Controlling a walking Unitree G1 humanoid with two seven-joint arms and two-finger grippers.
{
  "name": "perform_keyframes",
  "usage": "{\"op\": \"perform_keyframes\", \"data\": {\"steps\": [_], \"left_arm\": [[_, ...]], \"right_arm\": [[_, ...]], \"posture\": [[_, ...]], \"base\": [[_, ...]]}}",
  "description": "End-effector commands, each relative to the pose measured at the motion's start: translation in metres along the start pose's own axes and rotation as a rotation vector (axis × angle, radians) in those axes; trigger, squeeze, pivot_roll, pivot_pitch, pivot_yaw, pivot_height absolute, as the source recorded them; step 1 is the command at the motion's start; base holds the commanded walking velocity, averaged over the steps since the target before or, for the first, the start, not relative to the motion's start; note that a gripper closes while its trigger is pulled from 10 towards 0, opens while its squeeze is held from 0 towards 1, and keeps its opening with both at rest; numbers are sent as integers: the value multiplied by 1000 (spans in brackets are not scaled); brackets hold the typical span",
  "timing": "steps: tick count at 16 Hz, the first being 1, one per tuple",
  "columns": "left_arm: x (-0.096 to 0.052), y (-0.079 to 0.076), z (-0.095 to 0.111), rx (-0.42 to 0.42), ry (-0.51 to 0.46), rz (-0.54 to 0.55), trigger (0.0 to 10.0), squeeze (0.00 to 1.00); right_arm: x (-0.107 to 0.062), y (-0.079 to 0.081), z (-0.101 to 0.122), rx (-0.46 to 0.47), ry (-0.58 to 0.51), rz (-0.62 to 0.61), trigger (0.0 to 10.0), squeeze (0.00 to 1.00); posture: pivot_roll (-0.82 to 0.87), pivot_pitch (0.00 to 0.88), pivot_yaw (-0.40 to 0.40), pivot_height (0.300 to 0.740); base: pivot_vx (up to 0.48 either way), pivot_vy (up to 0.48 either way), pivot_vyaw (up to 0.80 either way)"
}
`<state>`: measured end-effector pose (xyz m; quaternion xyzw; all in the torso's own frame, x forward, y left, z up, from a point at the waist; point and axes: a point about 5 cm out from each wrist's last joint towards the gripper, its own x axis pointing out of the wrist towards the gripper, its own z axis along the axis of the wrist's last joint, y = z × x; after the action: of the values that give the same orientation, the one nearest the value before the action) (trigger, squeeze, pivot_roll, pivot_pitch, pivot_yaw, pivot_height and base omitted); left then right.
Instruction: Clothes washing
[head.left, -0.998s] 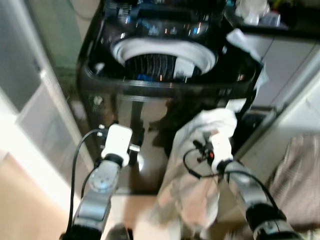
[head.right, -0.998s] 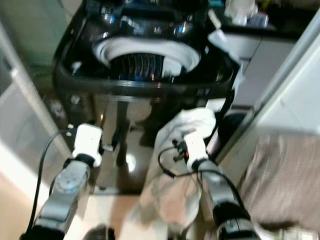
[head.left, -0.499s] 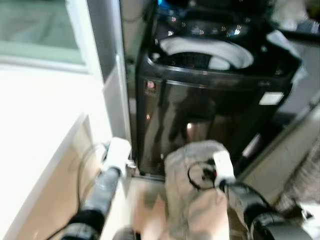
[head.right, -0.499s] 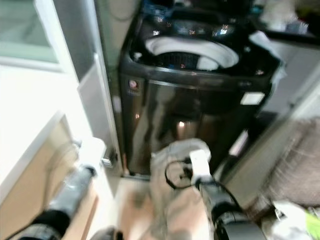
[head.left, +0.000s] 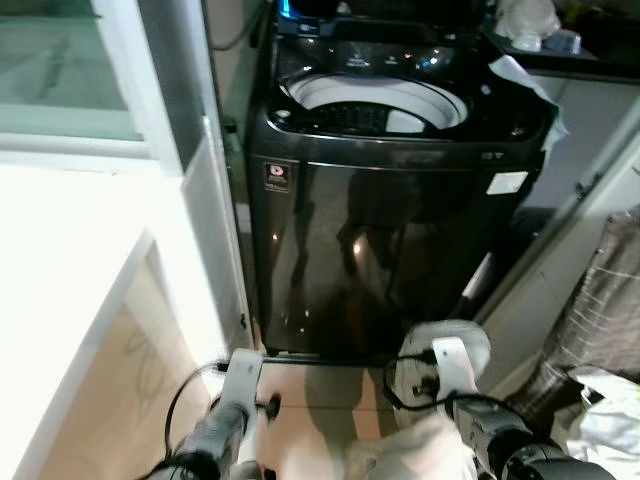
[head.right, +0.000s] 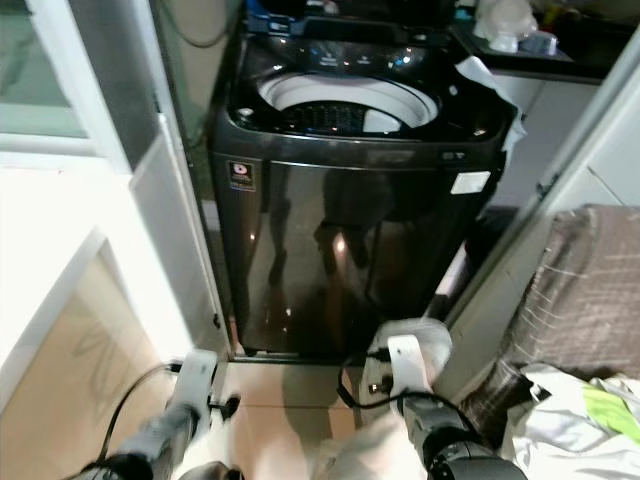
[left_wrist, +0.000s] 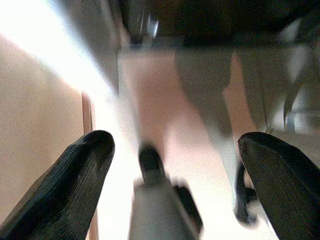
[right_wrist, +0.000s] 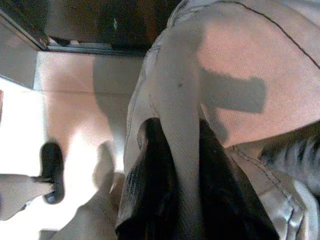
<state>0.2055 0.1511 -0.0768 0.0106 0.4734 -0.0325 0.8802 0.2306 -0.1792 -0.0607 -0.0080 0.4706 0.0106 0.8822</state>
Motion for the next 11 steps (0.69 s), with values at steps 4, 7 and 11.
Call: {"op": "perform_keyframes", "data": {"steps": [4,7,11], "left_arm": [[-3,-8,-30,-103,181,-25,10000,0],[0,-8,-12,-90,115,-14,10000,0],[-1,-7,-19,-101,145,-6,10000,0]], "right_arm": [[0,7,-21,146,97,20,0,0],[1,15,-15,159,85,39,0,0],[1,18,-11,122,79,53,0,0]], "posture": [[-49,0,-19,740],[-49,0,-17,740],[-39,0,-27,740]], "base": [[0,0,0],[0,0,0],[0,0,0]]}}
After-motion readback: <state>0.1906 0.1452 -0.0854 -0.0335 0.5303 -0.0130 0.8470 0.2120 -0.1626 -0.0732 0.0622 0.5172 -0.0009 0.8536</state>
